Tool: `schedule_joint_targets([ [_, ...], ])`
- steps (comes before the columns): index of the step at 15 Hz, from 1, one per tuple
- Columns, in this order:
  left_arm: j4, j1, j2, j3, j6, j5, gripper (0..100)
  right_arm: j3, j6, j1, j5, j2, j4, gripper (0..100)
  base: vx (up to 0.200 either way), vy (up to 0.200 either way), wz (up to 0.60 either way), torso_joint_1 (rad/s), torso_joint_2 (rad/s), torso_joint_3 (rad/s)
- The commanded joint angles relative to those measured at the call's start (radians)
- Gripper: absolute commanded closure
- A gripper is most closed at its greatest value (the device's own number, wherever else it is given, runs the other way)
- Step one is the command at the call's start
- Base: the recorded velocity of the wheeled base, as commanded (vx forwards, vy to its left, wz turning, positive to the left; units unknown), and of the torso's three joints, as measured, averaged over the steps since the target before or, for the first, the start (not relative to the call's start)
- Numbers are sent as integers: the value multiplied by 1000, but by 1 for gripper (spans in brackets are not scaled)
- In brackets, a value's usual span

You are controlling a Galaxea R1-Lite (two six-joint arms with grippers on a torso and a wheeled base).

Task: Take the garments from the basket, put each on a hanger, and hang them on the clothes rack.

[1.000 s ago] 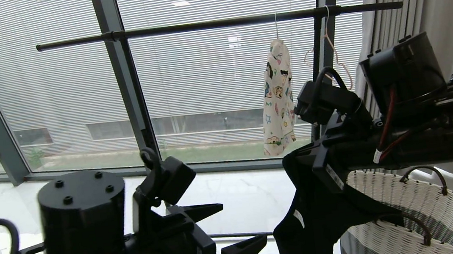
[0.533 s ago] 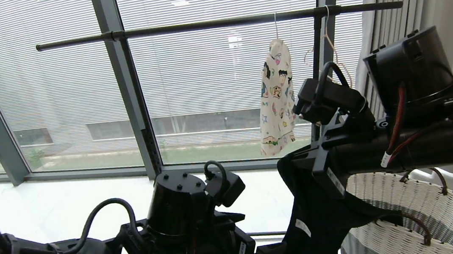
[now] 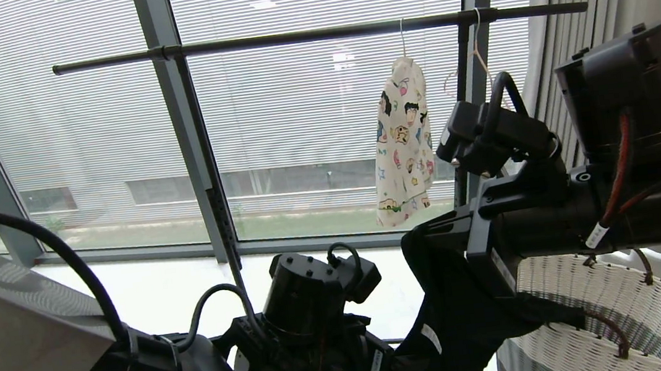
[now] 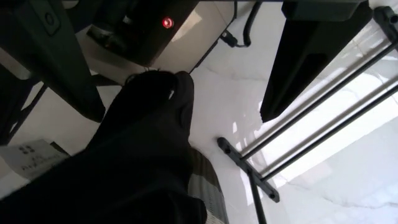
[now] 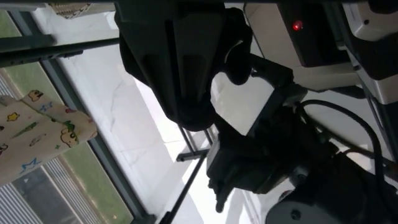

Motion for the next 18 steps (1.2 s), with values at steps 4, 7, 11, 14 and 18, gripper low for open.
schedule_joint_targets([
  [4,1,-3,75,-14,-1,53,0,7,-1,3,23,-40,5,100,0,0,0,0,0,0],
  [7,0,-5,82,-14,-1,62,0,7,-1,13,29,-45,5,100,0,0,0,0,0,0],
  [11,0,-2,76,-8,-1,102,100,10,-1,13,26,-42,6,100,0,0,0,0,0,0],
  [14,0,21,62,82,-4,331,100,48,44,-1,22,9,-3,100,0,0,0,0,0,0],
  [18,7,118,-254,219,4,371,100,36,159,10,11,210,-227,100,0,0,0,0,0,0],
])
